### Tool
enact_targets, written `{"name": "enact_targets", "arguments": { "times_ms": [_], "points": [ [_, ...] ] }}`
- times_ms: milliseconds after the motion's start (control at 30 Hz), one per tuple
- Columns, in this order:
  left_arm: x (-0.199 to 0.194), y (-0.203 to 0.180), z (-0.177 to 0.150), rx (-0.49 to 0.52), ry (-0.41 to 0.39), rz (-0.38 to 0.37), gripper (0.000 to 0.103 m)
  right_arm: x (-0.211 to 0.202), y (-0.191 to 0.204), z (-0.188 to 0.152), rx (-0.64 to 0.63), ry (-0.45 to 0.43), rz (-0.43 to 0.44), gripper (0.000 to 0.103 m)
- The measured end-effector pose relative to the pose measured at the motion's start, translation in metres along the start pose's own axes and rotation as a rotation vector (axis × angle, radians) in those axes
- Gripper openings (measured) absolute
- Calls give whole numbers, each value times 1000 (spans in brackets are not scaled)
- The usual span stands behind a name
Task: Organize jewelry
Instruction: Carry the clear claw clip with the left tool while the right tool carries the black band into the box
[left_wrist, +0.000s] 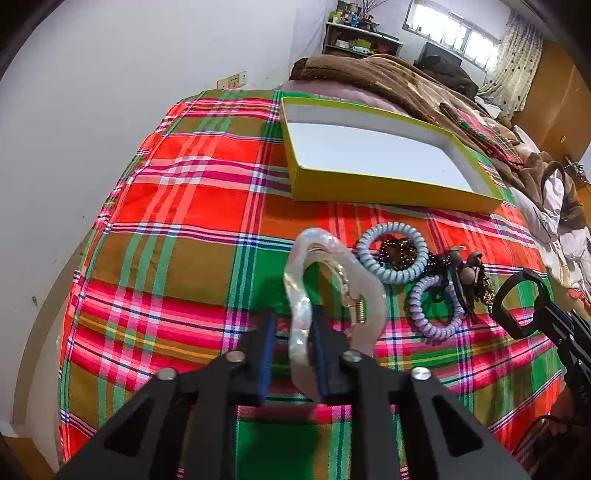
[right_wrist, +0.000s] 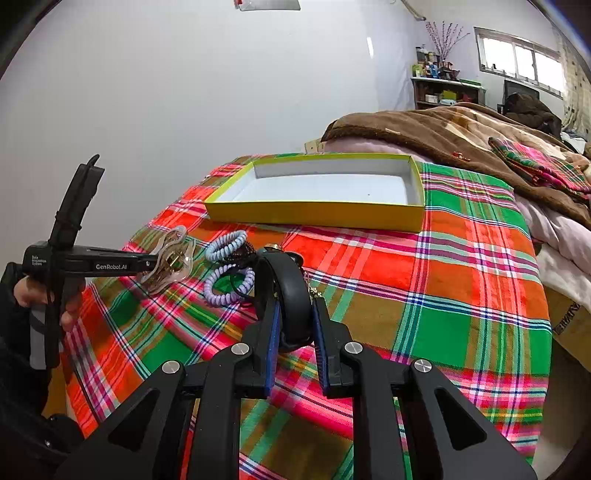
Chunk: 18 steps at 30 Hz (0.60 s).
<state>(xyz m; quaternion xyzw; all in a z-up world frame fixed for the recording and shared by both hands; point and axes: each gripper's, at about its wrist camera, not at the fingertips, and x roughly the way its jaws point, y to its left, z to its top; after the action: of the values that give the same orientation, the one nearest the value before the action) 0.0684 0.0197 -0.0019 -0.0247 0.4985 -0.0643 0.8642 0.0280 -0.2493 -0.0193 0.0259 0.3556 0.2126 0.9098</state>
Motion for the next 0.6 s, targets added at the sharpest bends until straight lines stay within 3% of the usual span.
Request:
{"name": "enact_targets", "arguments": {
  "times_ms": [600],
  "points": [
    [-26, 10, 13, -19, -69, 11, 11, -15, 3, 18, 40, -69, -27, 18]
  ]
}}
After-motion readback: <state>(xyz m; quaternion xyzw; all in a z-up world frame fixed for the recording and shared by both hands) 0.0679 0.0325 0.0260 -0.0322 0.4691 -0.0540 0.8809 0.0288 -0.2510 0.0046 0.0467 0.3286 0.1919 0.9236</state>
